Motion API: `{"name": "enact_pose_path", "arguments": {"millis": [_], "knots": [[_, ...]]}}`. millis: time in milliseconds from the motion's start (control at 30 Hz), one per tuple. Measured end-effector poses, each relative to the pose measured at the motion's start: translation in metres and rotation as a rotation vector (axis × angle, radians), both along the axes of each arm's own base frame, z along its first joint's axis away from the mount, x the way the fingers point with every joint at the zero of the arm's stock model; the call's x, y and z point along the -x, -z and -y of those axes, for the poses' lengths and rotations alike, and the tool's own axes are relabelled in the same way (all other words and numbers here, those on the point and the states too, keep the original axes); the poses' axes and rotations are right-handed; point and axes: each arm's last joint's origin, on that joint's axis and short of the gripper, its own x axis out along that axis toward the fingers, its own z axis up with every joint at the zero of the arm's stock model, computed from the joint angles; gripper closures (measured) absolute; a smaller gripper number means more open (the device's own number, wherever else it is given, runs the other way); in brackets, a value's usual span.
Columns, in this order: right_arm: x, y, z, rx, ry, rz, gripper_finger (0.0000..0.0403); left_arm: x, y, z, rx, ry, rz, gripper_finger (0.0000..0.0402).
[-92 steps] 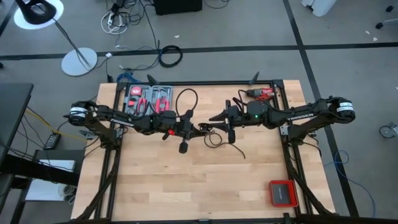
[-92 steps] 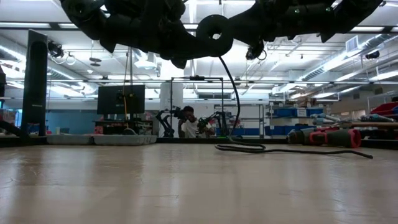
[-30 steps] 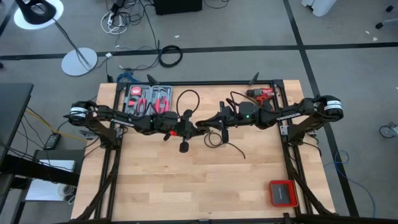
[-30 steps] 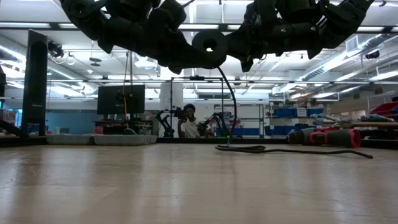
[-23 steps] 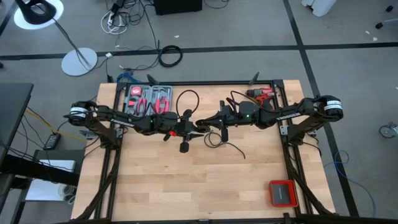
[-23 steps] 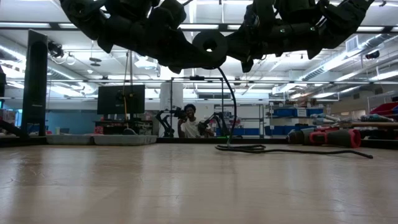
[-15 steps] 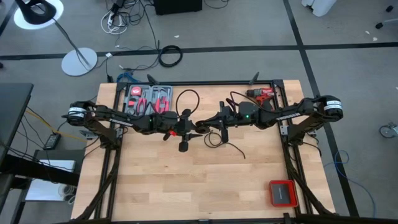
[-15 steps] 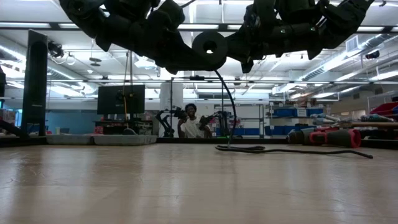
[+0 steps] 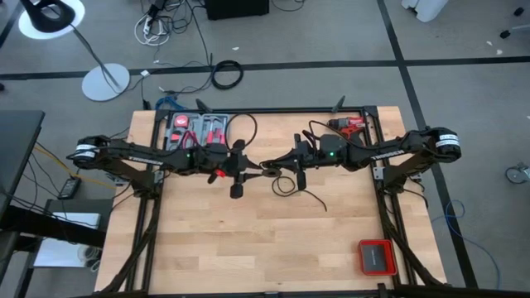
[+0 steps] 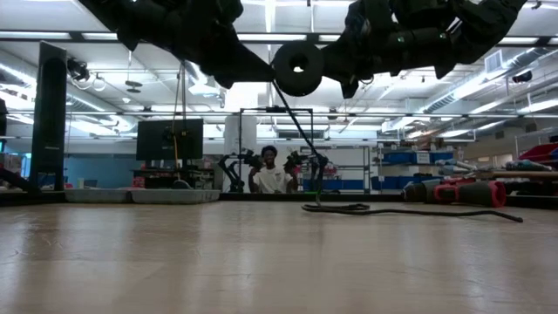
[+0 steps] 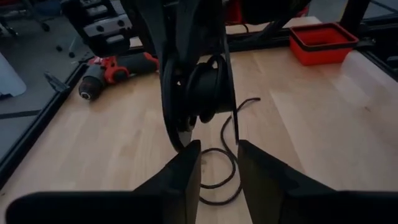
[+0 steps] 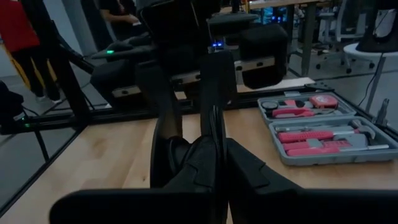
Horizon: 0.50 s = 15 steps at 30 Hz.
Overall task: Coil cords
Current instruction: Uncoil the black wire from the black spool
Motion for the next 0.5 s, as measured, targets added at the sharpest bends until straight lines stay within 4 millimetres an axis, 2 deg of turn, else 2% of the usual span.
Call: {"name": "enact_pose_path", "arguments": {"millis": [267,500], "knots": [[0.0,0.001,0.0,-0.001,0.0,-0.004,0.039,0.001,0.003,-0.001,0.027,-0.055,-0.035,0.0294],[0.0,0.002,0.0,0.01,0.002,-0.025,0.039,-0.003,-0.011,0.0,0.039,-0.059,-0.06,0.0294]]}}
